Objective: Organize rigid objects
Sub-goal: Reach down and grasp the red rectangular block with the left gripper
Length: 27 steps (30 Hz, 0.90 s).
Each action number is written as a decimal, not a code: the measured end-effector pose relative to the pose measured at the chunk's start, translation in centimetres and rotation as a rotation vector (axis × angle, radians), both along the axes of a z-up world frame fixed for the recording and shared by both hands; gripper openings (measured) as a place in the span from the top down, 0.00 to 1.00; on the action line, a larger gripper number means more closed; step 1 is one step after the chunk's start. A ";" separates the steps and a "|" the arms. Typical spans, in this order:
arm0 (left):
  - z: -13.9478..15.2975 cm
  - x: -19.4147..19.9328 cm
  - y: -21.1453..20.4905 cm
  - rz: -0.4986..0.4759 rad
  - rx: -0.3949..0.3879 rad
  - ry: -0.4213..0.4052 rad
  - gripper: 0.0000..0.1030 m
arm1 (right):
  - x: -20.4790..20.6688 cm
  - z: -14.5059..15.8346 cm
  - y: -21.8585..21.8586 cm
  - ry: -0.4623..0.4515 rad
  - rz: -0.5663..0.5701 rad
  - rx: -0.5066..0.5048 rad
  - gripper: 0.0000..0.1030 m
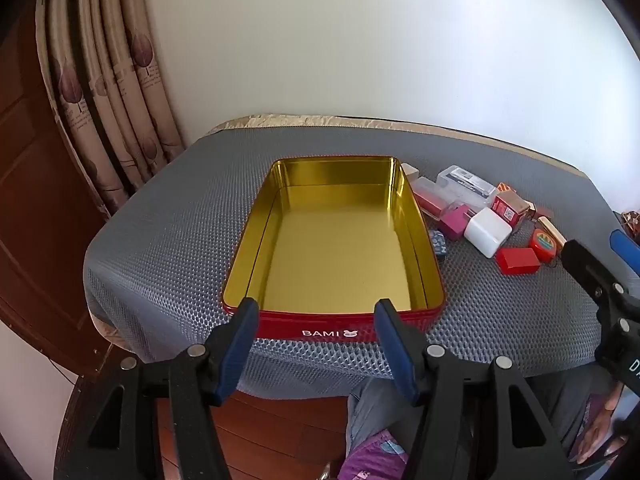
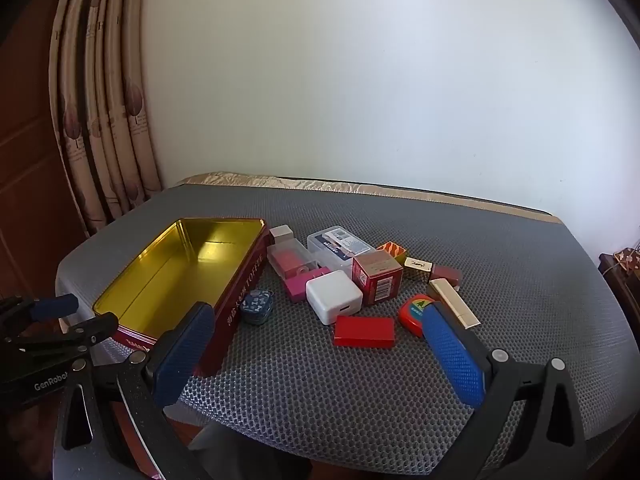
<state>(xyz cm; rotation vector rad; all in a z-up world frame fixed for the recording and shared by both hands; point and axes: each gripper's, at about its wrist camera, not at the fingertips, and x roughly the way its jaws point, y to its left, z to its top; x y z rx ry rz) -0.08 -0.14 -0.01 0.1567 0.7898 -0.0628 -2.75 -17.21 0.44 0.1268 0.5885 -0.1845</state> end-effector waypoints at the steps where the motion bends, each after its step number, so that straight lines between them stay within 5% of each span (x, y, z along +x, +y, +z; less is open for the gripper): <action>1: 0.0 0.0 -0.2 0.000 0.001 -0.001 0.40 | 0.0 0.0 0.0 -0.004 0.001 -0.001 0.00; 16: -0.5 0.2 -0.6 -0.054 -0.017 0.054 0.40 | -0.4 -1.0 -1.9 0.012 -0.028 -0.024 0.00; 27: -1.2 -1.1 -5.2 -0.307 -0.071 0.151 0.40 | -3.9 -3.6 -8.7 0.080 -0.164 -0.074 0.00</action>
